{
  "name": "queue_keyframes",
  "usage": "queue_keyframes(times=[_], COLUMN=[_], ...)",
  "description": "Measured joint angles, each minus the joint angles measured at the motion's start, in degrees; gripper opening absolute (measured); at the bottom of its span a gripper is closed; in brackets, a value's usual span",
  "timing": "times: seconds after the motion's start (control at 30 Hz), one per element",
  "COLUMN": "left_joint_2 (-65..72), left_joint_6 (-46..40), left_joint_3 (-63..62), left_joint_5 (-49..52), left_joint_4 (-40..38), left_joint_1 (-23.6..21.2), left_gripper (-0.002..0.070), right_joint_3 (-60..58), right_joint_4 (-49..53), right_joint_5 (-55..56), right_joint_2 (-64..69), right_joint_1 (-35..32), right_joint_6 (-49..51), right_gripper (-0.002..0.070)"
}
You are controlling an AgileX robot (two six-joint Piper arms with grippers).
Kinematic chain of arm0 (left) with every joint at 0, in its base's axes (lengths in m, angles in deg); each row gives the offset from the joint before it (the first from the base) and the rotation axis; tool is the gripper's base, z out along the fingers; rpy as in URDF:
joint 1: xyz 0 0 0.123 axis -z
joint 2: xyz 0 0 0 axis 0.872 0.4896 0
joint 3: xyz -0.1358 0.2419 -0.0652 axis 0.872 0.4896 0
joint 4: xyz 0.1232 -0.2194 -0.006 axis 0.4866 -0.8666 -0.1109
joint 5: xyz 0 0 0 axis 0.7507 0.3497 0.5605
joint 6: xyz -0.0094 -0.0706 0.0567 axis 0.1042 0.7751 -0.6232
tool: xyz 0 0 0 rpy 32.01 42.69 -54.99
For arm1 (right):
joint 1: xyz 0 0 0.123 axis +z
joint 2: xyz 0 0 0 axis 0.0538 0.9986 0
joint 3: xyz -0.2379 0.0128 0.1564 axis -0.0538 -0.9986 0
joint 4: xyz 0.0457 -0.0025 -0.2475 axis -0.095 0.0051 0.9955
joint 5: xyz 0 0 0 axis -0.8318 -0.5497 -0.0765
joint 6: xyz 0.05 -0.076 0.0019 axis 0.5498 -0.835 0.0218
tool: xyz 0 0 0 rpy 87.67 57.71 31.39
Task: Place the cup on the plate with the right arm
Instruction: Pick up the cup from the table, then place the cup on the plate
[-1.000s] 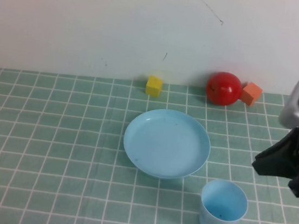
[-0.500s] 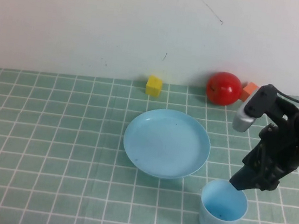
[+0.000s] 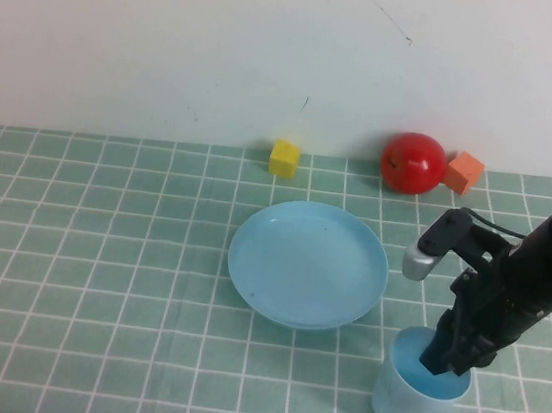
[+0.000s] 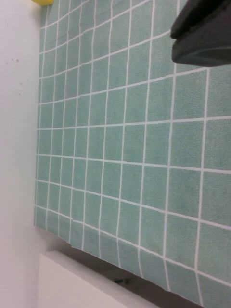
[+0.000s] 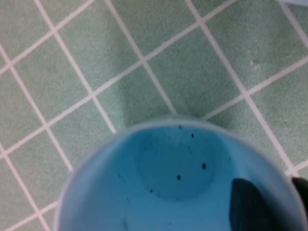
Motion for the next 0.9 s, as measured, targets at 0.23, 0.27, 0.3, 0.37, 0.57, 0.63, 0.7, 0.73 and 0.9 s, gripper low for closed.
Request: queue_keyframes(times=[0.23,0.27,0.3,0.37,0.57,0.63,0.7,0.73,0.9], left_joint_2=[0.0,0.0,0.0,0.0,0.0,0.0,0.0,0.0,0.0], left_joint_6=[0.0,0.0,0.0,0.0,0.0,0.0,0.0,0.0,0.0], left_joint_3=[0.0,0.0,0.0,0.0,0.0,0.0,0.0,0.0,0.0], left_joint_5=[0.0,0.0,0.0,0.0,0.0,0.0,0.0,0.0,0.0], left_joint_4=[0.0,0.0,0.0,0.0,0.0,0.0,0.0,0.0,0.0], left_joint_1=[0.0,0.0,0.0,0.0,0.0,0.0,0.0,0.0,0.0], left_gripper=[-0.0003,-0.0003,-0.0003,-0.0003,-0.0003,-0.0003,-0.0003,-0.0003,-0.0003], right_joint_3=[8.1,9.8,12.2,16.7,29.6,32.9,35.4,36.6,42.5], right_joint_4=[0.1,0.1,0.1,0.1,1.0,1.6,2.0,2.2,4.5], right_joint_5=[-8.6,-10.1,-11.5,-13.2,-16.4,-16.2,-14.7,-13.5,-8.1], right_joint_2=[0.4,0.4,0.4,0.4,1.9,3.4,5.0,6.0,13.0], right_joint_1=[0.1,0.1,0.1,0.1,0.2,0.5,1.0,1.7,6.4], right_joint_6=[0.0,0.0,0.0,0.0,0.8,1.2,1.8,2.1,3.0], right_gripper=[0.0021,0.002,0.0019,0.0018,0.0017,0.0017,0.0017,0.0017,0.0017])
